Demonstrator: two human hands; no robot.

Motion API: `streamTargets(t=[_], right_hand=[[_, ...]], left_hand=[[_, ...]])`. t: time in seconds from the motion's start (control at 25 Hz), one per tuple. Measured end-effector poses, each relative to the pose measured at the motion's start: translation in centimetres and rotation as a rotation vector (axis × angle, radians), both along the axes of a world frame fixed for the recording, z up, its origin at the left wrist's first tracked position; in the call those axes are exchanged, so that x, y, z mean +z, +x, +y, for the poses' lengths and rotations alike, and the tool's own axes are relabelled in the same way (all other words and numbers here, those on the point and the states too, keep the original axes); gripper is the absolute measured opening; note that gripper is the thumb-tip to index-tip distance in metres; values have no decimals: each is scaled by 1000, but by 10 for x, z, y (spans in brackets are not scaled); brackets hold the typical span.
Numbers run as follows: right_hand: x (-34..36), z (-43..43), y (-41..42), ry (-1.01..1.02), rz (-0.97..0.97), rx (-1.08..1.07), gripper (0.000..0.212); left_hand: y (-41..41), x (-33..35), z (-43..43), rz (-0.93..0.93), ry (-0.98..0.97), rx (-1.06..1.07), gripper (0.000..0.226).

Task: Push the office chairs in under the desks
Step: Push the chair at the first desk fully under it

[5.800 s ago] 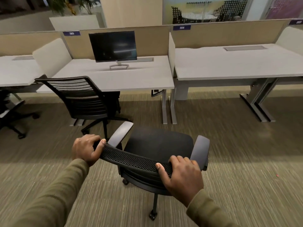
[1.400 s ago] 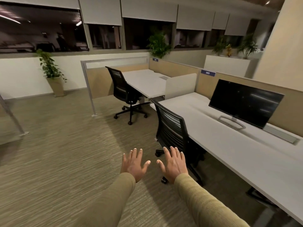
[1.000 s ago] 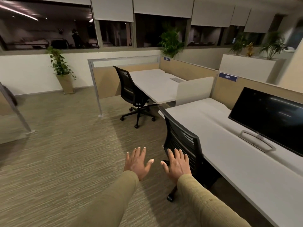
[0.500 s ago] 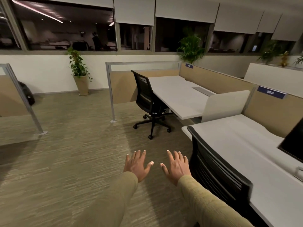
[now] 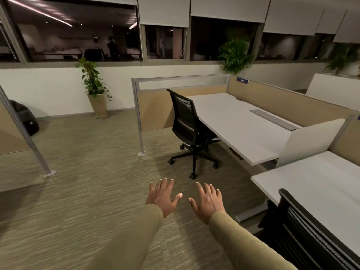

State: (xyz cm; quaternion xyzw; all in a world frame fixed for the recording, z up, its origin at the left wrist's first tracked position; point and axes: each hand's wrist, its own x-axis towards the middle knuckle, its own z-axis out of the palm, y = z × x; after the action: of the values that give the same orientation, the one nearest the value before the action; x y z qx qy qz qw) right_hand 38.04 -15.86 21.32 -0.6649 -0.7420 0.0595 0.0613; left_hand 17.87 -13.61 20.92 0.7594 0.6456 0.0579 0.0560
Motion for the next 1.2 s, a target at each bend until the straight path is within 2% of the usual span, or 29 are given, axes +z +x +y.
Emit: streamTargets(t=[0.36, 0.52, 0.84, 1.2], right_hand=[[-39, 191, -57, -56, 17, 33, 81], [-34, 299, -71, -68, 26, 37, 81], [-10, 464, -88, -40, -26, 64, 78], [-14, 653, -134, -27, -88, 26, 80]], left_hand=[[-58, -28, 173, 42, -43, 1, 77], [-75, -32, 271, 90, -64, -8, 79], [-84, -22, 440, -13, -44, 32, 79], [-136, -33, 632, -32, -55, -14, 76]])
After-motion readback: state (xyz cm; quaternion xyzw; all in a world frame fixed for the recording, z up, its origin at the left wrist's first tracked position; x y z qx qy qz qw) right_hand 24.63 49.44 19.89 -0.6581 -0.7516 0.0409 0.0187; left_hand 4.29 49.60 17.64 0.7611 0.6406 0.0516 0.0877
